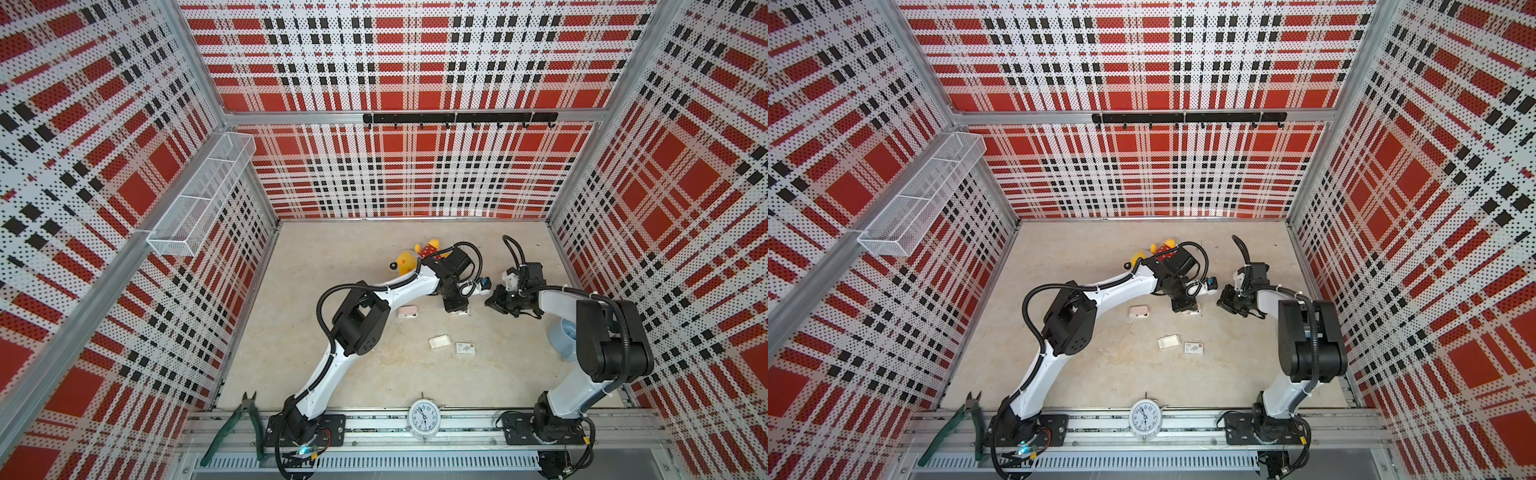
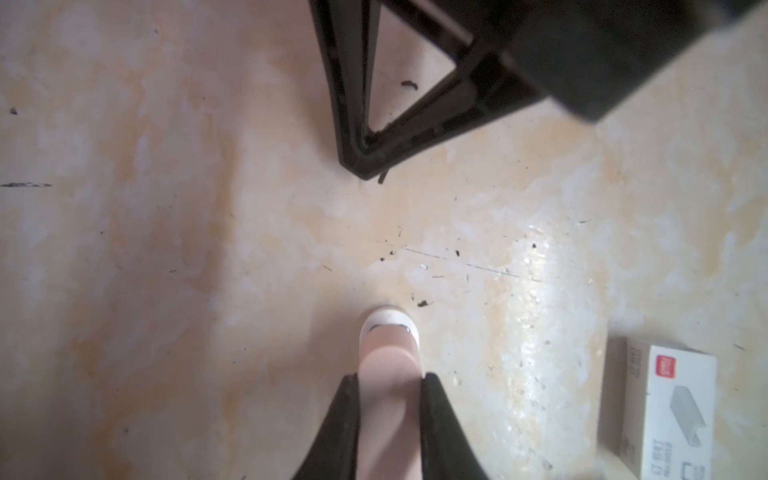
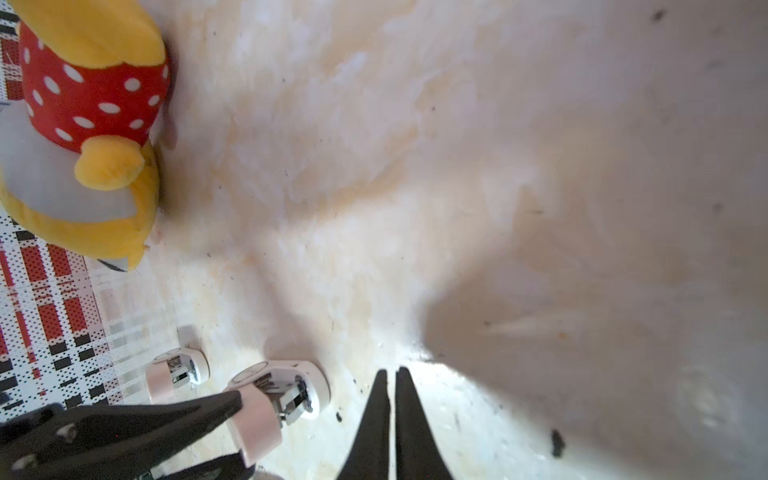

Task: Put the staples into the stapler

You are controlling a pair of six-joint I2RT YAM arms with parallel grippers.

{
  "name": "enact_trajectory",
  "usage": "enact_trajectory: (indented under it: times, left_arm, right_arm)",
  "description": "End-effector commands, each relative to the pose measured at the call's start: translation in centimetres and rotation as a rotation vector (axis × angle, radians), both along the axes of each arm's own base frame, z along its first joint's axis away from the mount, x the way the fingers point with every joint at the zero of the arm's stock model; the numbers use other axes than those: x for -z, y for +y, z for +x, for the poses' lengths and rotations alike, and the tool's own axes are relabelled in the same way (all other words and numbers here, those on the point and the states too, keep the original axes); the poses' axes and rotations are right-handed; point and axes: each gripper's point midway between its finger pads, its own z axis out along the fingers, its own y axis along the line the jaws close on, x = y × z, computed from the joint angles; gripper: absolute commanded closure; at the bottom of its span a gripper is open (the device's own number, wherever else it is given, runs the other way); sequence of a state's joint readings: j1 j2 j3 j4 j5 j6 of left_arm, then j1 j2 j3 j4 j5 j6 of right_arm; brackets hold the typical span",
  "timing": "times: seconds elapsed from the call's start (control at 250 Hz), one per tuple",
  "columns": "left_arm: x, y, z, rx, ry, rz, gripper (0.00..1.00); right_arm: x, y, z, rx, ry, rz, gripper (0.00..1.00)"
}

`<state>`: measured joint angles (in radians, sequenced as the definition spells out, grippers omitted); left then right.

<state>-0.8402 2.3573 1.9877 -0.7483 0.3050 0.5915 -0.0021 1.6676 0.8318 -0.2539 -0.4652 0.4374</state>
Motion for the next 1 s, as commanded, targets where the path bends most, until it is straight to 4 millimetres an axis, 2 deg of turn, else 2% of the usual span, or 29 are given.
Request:
enact_trajectory:
  times: [0.0,0.732,0.996]
  left_arm:
    - [3.1,1.5,-1.1,0.01,0.045,0.111,0.82]
    - [5.1,2.0,-1.3,0.036,0.036,0.204,0.82]
    - [5.7,2.1,-1.4,0.051,0.034,0.241,0.82]
  right_arm:
    - [-0.7,-0.8,-0.5,0.017,-0.014,-0.021,0.91]
    - [-4.1,-3.2,-2.1,0.075,-0.078,-0.037,0.91]
    - [-4.5,-3.3,-3.1,0.073,-0.085,-0.039,0.91]
